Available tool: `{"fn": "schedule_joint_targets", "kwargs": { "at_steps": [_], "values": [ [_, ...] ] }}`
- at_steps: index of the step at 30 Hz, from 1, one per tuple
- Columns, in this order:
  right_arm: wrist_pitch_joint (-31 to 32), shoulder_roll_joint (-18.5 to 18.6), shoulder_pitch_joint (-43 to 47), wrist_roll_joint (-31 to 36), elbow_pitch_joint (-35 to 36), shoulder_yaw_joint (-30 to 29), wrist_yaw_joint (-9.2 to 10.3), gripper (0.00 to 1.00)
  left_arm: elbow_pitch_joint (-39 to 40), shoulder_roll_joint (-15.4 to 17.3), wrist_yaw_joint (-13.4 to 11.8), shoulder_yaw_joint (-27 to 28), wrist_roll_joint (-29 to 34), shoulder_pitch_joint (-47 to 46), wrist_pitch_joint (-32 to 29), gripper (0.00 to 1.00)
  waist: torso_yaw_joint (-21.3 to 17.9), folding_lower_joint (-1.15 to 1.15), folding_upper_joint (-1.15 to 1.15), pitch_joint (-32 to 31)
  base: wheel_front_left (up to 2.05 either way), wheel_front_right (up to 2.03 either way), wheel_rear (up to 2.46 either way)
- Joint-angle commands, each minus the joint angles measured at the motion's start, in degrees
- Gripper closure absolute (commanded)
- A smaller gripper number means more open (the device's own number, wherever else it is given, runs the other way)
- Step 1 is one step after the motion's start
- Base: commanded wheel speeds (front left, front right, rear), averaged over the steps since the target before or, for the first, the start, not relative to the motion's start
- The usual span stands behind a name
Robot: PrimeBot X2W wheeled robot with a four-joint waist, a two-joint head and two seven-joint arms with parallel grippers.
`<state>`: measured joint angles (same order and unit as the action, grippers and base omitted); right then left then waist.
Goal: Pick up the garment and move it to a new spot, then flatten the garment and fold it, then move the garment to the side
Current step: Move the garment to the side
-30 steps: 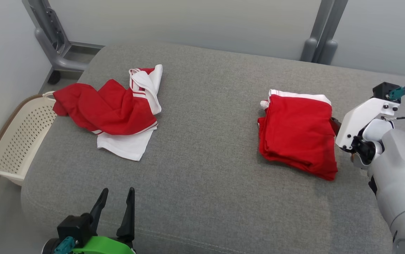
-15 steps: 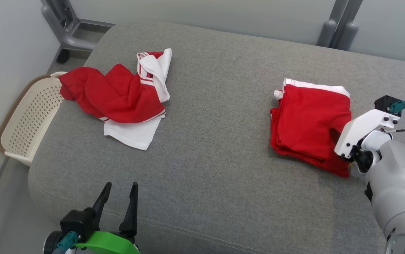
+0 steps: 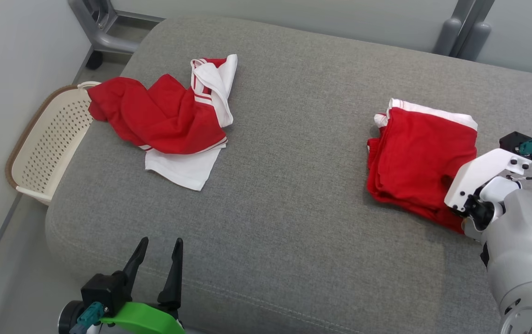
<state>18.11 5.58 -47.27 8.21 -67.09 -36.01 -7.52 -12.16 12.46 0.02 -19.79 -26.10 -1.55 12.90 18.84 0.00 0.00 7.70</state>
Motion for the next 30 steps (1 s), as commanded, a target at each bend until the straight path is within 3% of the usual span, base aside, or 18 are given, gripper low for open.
{"fn": "schedule_joint_targets", "kwargs": {
  "at_steps": [1,7,12,22,30],
  "values": [
    [0.4,-0.2,1.1,1.0,0.4,-0.4,0.06,1.0,0.0,0.4,-0.1,0.0,-0.2,-0.7,0.0,0.0,-0.2,0.0,0.0,0.0,0.0,0.0,0.0],
    [0.7,-1.2,1.1,5.2,3.1,-0.8,0.07,1.0,0.2,0.3,-0.5,-0.1,-0.1,-0.9,0.4,0.0,-2.0,0.0,0.0,-0.4,0.0,0.0,0.0],
    [1.4,-1.5,0.6,7.6,3.8,2.3,0.07,1.0,0.5,0.0,0.0,-0.5,-0.1,-1.7,0.6,0.0,-4.9,0.0,0.0,-0.6,0.0,0.0,0.0],
    [0.1,2.0,-2.4,6.2,2.5,13.7,0.07,1.0,1.7,-1.0,0.3,-1.8,1.0,-4.1,1.3,0.0,-14.3,0.0,0.0,2.2,0.0,0.0,0.0],
    [-3.5,4.3,-6.3,0.2,1.2,24.2,0.07,1.0,4.2,-0.6,1.1,-2.6,2.5,-7.4,1.5,0.0,-22.0,0.0,0.0,7.8,0.0,0.0,0.0]
  ]
}}
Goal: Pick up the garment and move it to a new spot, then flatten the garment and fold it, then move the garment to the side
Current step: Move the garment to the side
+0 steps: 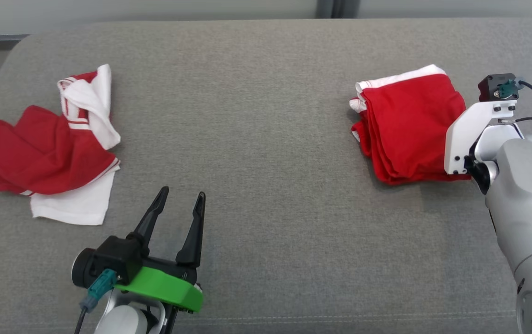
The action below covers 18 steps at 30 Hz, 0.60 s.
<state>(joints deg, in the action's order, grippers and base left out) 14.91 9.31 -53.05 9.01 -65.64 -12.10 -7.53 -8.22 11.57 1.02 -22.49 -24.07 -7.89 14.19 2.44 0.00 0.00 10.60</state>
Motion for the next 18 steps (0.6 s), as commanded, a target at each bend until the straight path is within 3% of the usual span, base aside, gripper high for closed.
{"fn": "schedule_joint_targets", "kwargs": {
  "at_steps": [1,9,18],
  "values": [
    [-0.8,0.9,-1.1,-1.7,-0.3,1.6,0.08,1.0,0.7,0.3,0.3,-0.2,0.8,-1.7,0.2,0.0,-6.5,0.0,0.0,5.8,0.0,0.0,0.0],
    [-3.0,6.9,-4.2,-10.2,1.2,12.6,0.08,1.0,4.7,1.4,1.1,-1.9,3.0,-6.1,-1.0,0.0,-11.5,0.0,0.0,12.0,0.0,0.0,0.0],
    [-4.5,19.0,-5.4,-16.6,5.0,19.5,0.09,1.0,12.1,2.4,2.5,-5.4,6.1,-9.4,-2.8,0.0,-10.7,0.0,0.0,16.5,0.0,0.0,0.0]
  ]
}}
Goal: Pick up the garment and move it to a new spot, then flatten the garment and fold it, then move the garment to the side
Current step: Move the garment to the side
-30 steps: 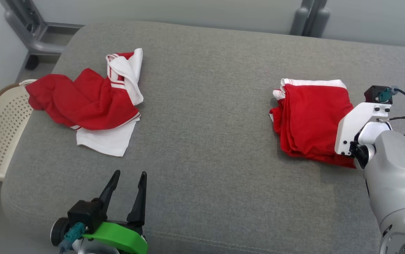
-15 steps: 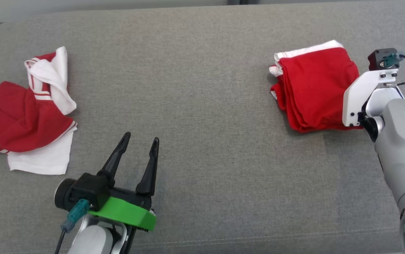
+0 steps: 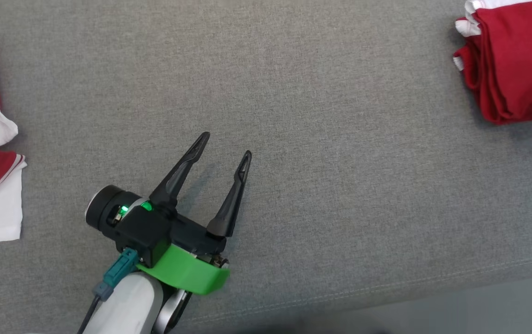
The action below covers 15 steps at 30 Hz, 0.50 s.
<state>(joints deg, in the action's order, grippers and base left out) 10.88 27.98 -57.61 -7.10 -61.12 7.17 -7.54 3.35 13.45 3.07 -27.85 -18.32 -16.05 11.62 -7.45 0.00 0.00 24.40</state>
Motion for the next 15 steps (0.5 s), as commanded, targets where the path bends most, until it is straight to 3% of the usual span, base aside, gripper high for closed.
{"fn": "schedule_joint_targets", "kwargs": {
  "at_steps": [1,8,14,15],
  "values": [
    [-0.7,1.8,-0.9,-1.0,0.9,0.2,0.1,1.0,1.7,0.7,0.5,-0.5,0.7,-1.6,-0.3,0.0,-0.4,0.0,0.0,3.2,0.0,0.0,0.0],
    [-2.6,10.7,-1.6,-0.7,1.6,2.0,0.1,1.0,6.0,1.7,0.8,-2.5,1.9,-1.1,-2.4,0.0,1.8,0.0,0.0,5.8,0.0,0.0,0.0],
    [-3.9,14.1,-2.6,-0.4,-0.3,0.5,0.1,1.0,7.8,3.0,0.4,-3.0,2.4,0.0,-3.9,0.0,2.4,0.0,0.0,7.6,0.0,0.0,0.0],
    [-4.4,14.2,-2.8,-0.1,-0.6,0.0,0.1,0.52,8.1,3.1,0.4,-3.0,2.3,-0.1,-4.2,0.0,2.4,0.0,0.0,7.8,0.0,0.0,0.0]
  ]
}}
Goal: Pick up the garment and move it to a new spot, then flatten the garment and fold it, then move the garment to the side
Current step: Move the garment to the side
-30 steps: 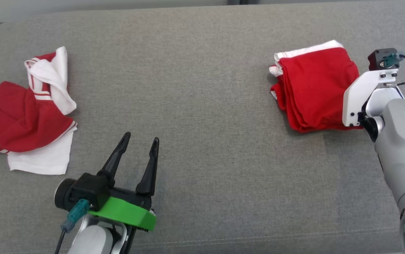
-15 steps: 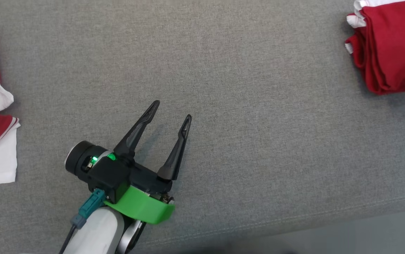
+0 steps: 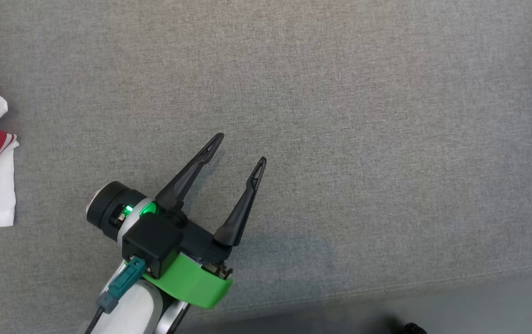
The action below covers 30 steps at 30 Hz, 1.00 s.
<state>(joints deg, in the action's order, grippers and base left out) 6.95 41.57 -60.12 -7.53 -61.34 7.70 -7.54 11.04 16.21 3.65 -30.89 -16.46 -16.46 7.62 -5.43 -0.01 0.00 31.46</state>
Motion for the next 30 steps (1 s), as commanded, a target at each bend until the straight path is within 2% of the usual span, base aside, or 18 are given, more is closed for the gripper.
{"fn": "schedule_joint_targets", "kwargs": {
  "at_steps": [1,7,12,20,30],
  "values": [
    [-0.5,0.6,-0.2,0.7,-1.1,-1.0,0.1,0.0,0.6,0.5,-0.3,-0.1,0.9,0.1,-0.1,0.0,0.4,0.01,0.0,0.9,0.0,0.0,0.0],
    [-3.3,-0.3,2.1,4.0,-2.7,-1.2,0.1,0.0,-0.7,0.3,-0.7,-0.7,1.6,-0.5,0.5,0.0,0.9,0.01,0.0,-0.9,0.0,0.0,0.0],
    [-7.8,-2.9,4.2,4.4,-1.7,-1.6,0.1,0.0,-3.8,-1.5,-2.9,0.9,-0.6,1.4,2.0,0.0,1.5,0.01,0.0,-6.0,0.0,0.0,0.0],
    [-14.2,-8.5,10.0,-0.3,1.5,-0.4,0.1,0.0,-10.6,-3.6,-4.8,4.1,-6.5,5.7,3.7,0.0,3.0,0.01,0.0,-17.5,0.0,0.0,0.0],
    [-18.9,-18.3,24.2,-12.0,10.6,-4.3,0.09,0.0,-20.1,-3.6,-8.4,9.3,-11.5,11.2,4.6,0.0,5.7,0.01,0.0,-30.2,0.0,0.0,0.0]
  ]
}}
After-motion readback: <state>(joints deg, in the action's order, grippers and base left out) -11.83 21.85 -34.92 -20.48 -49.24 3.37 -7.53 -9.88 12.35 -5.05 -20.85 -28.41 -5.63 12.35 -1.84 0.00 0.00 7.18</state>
